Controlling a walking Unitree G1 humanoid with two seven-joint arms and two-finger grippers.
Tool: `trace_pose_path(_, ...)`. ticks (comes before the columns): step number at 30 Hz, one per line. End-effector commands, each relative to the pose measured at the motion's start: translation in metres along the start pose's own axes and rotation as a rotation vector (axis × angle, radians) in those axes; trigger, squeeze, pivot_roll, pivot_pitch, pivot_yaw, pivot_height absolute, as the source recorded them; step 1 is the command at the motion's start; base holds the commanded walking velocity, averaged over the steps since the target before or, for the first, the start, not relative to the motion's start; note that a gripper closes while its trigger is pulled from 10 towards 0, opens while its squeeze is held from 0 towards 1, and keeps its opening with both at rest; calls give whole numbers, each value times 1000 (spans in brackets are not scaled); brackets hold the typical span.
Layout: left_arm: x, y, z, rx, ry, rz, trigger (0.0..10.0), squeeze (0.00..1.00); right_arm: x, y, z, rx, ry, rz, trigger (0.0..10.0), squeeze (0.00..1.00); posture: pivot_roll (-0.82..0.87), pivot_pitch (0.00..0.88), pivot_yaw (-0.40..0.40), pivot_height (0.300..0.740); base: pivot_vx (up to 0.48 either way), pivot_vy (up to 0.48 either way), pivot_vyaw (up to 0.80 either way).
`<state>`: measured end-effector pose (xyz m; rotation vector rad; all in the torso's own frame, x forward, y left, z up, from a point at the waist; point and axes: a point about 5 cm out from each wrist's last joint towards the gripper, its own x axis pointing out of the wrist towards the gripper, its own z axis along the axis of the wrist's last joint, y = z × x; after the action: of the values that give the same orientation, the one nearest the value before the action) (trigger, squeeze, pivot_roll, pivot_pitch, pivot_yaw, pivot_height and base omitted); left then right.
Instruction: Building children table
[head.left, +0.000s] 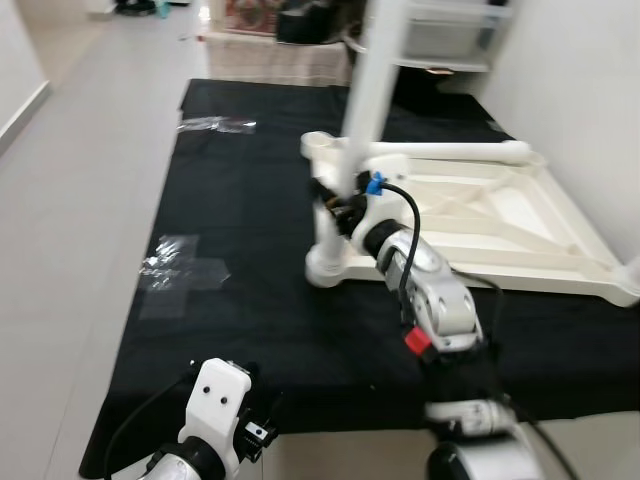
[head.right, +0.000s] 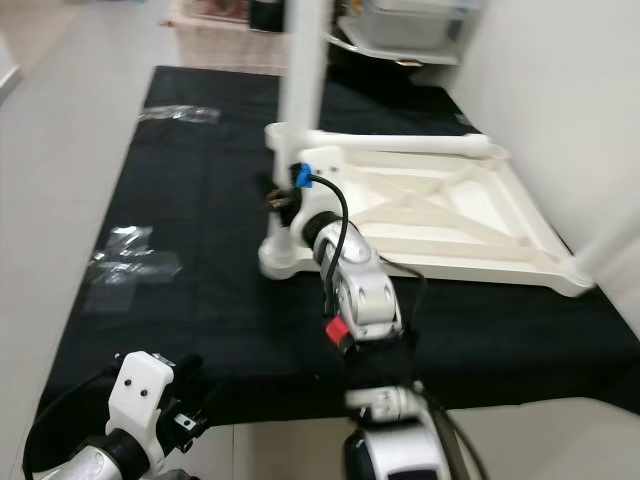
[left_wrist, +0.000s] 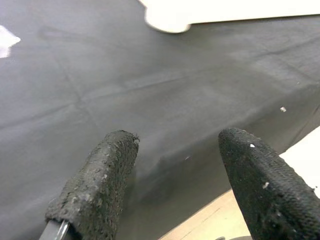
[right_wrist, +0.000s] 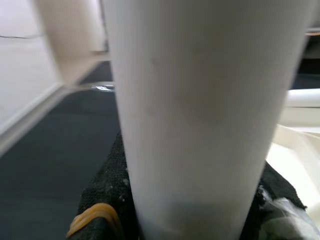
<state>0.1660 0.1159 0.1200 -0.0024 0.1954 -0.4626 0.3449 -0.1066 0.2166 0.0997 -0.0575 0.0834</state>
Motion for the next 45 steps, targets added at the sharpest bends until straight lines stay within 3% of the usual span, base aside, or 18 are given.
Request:
trace_pose_path(1, 1, -3, -3, -11, 8, -16, 10000, 0, -10, -18, -15, -2, 45, -174, 0, 0, 127, 62, -141, 740, 0, 0, 0)
trace_pose_path(6, 1, -3, -2, -10, 7, -17, 10000, 0, -10, 0, -12, 58, 26, -164, 0, 0, 125, 73, -141, 740, 0, 0, 0)
trace_pose_path(7, 2, -3, -1, -14, 1, -11, 10000, 0, -5, 17, -2, 110, -45, -47, 10000, 753, 118, 84, -140, 740, 0, 0, 0)
trace_pose_path(8, 2, -3, -1, -14, 1, -11, 10000, 0, -5, 17, -2, 110, -45, -47, 10000, 753, 118, 84, -140, 740, 0, 0, 0)
trace_pose_path(9, 2, -2, -1, -14, 0, -7, 10000, 0, -3, 19, 2, 120, -70, -14, 10000, 1000, 118, 84, -140, 740, 0, 0, 0)
trace_pose_path(12, 2, -2, -1, -15, -1, -5, 10000, 0, -2, 20, 4, 125, -83, 2, 10000, 1000, 118, 84, -140, 740, 0, 0, 0)
trace_pose_path(15, 3, -2, -2, -14, -2, -5, 10000, 0, 8, 1, 11, 81, -121, -21, 10000, 1000, 116, 70, -139, 740, 0, 0, 0)
trace_pose_path(16, 3, -2, -2, -13, -3, -6, 10000, 0, 14, -11, 14, 87, -136, 3, 10000, 0, 115, 70, -135, 740, 0, 0, 0)
trace_pose_path(19, 3, -1, -2, -15, -1, -6, 10000, 0, 22, -23, 21, 71, -171, 133, 10000, 0, 117, 66, -134, 740, 0, 0, 0)
trace_pose_path(20, 3, -1, -2, -17, -4, -11, 10000, 0, 26, -27, 13, 81, -102, 316, 10000, 0, 119, 62, -135, 740, 0, 0, 0)
trace_pose_path(24, 3, -2, -2, -14, -5, -16, 10000, 0, 25, -32, 3, 177, -4, 518, 10000, 0, 126, 65, -138, 740, 0, 0, 0)
trace_pose_path(28, 3, -2, -2, -15, -4, -13, 10000, 0, 8, -21, 0, 215, 74, 906, 10000, 0, 133, 58, -142, 740, 0, 0, 0)
trace_pose_path(31, 3, -2, -2, -15, -3, -12, 10000, 0, 2, -19, -2, 204, 102, 1004, 10000, 0, 133, 58, -142, 740, 0, 0, 0)
trace_pose_path(33, 2, -4, -3, -16, -1, -15, 10000, 0, -5, -15, 1, 190, 107, 1217, 10000, 0, 138, 37, -144, 740, 0, 0, 0)
trace_pose_path(40, 1, -5, -4, -22, -2, -12, 10000, 0, -4, -9, 12, 156, 73, 1343, 10000, 0, 138, 35, -149, 740, 0, 0, 0)
trace_pose_path(41, 0, -6, -5, -22, -4, -21, 10000, 0, -2, -5, 13, 145, 73, 1340, 2353, 0, 134, 30, -149, 740, 0, 0, 0)
trace_pose_path(42, 0, -6, -5, -23, -5, -26, 10000, 0, 0, -2, 14, 142, 61, 1328, 0, 0, 134, 25, -150, 740, 0, 0, 0)
trace_pose_path(45, 0, -7, -5, -32, -6, -28, 10000, 0, 6, 1, 8, 116, 64, 1231, 0, 0, 133, 34, -149, 740, 0, 0, 0)
